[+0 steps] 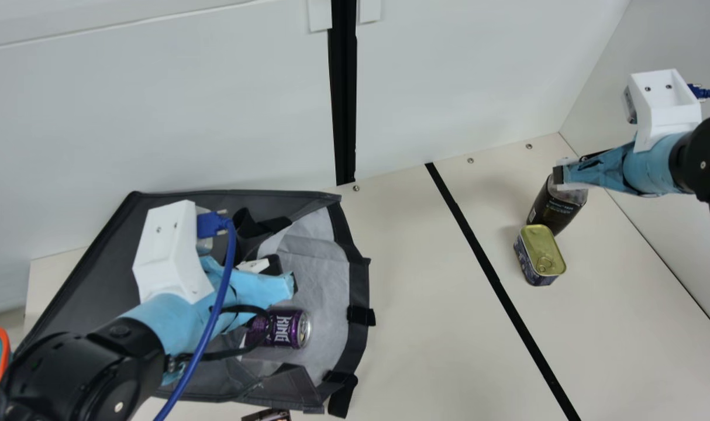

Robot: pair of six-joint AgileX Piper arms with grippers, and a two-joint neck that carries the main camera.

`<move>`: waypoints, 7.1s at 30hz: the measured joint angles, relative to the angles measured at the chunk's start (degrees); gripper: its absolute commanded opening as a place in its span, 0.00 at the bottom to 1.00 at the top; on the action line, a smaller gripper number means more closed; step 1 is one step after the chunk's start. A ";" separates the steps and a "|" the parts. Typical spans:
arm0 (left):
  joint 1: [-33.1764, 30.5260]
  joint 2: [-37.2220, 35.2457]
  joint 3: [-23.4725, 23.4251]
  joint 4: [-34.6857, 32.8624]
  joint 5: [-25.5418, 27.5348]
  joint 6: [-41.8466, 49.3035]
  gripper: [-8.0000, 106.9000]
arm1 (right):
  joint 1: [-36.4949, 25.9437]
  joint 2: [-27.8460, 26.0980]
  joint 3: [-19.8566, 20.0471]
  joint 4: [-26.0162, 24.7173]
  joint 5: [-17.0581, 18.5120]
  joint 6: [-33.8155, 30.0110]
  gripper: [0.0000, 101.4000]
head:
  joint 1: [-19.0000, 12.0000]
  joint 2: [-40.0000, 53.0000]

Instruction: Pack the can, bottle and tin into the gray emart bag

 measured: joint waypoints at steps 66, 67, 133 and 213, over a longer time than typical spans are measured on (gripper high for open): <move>0.00 0.00 0.00 0.00 0.00 0.00 0.16 | -1.54 28.15 -24.29 2.51 9.36 2.23 0.90 | 0.00 0.00; 0.00 0.00 0.00 0.00 0.00 0.00 0.16 | -1.50 28.31 -24.29 2.46 9.36 2.23 0.90 | 0.00 0.00; 0.00 0.00 0.00 0.00 0.00 0.00 0.16 | -1.55 25.00 -22.33 8.23 7.47 -2.66 0.00 | 0.00 0.09; 0.00 0.00 0.00 0.00 0.00 0.00 0.16 | 15.22 -10.25 10.59 17.64 7.84 -21.40 0.00 | 0.00 0.00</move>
